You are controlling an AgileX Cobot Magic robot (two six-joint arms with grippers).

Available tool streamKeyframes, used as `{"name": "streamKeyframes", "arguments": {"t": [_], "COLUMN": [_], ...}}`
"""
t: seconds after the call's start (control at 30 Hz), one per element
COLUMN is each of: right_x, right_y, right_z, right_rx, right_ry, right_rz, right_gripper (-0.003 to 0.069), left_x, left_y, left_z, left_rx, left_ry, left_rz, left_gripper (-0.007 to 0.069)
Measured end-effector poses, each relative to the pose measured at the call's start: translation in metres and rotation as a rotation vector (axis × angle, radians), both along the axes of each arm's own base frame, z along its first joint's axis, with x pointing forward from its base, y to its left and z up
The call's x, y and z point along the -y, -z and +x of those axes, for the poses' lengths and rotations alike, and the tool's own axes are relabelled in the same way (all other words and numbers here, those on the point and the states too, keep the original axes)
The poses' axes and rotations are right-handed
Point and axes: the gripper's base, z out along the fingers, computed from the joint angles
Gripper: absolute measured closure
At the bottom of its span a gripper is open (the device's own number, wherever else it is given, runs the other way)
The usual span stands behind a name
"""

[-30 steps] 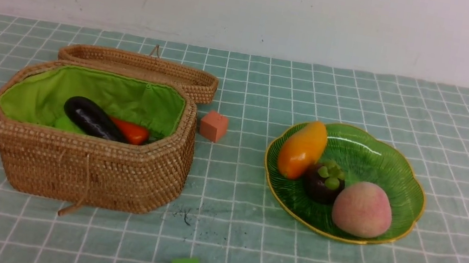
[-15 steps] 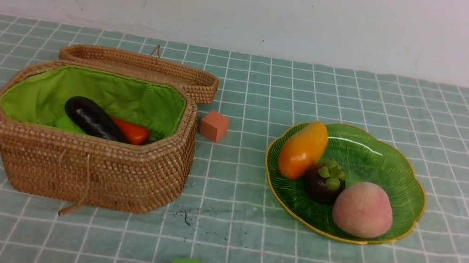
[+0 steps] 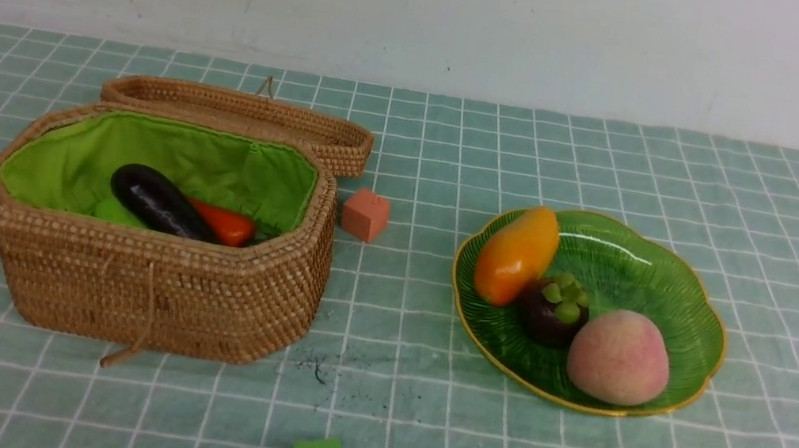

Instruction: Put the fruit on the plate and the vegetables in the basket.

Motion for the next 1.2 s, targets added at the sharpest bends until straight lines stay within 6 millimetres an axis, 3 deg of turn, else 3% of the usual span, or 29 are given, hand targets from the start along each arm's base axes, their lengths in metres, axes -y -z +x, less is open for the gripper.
{"name": "streamKeyframes", "arguments": {"t": [0.67,0.83,0.9,0.93,0.97,1.03,1.2], "right_x": [0.000,0.000,0.000,0.000,0.000,0.000,0.000], "right_y": [0.000,0.000,0.000,0.000,0.000,0.000,0.000], "right_z": [0.000,0.000,0.000,0.000,0.000,0.000,0.000], "right_rx": [-0.001,-0.001,-0.001,-0.001,-0.001,-0.001,-0.001], "right_ry": [0.000,0.000,0.000,0.000,0.000,-0.001,-0.001], "right_rz": [0.004,0.004,0.004,0.004,0.004,0.006,0.006], "right_gripper": [0.0668,0.0662,0.0661,0.0659,0.0659,0.0657,0.0653], "left_x": [-0.001,-0.012,-0.018,-0.022,-0.022,-0.026,-0.029], "left_y": [0.002,0.018,0.030,0.046,0.046,0.066,0.092], "left_z": [0.003,0.008,0.008,0.011,0.011,0.014,0.012], "left_rx": [0.068,0.107,0.100,0.071,0.071,-0.007,-0.242], "left_ry": [-0.033,-0.254,-0.357,-0.446,-0.446,-0.535,-0.601], "left_rz": [0.018,-0.059,-0.067,-0.055,-0.055,-0.020,0.077], "left_gripper": [0.0600,0.0638,0.0638,0.0638,0.0638,0.0638,0.0638]}}
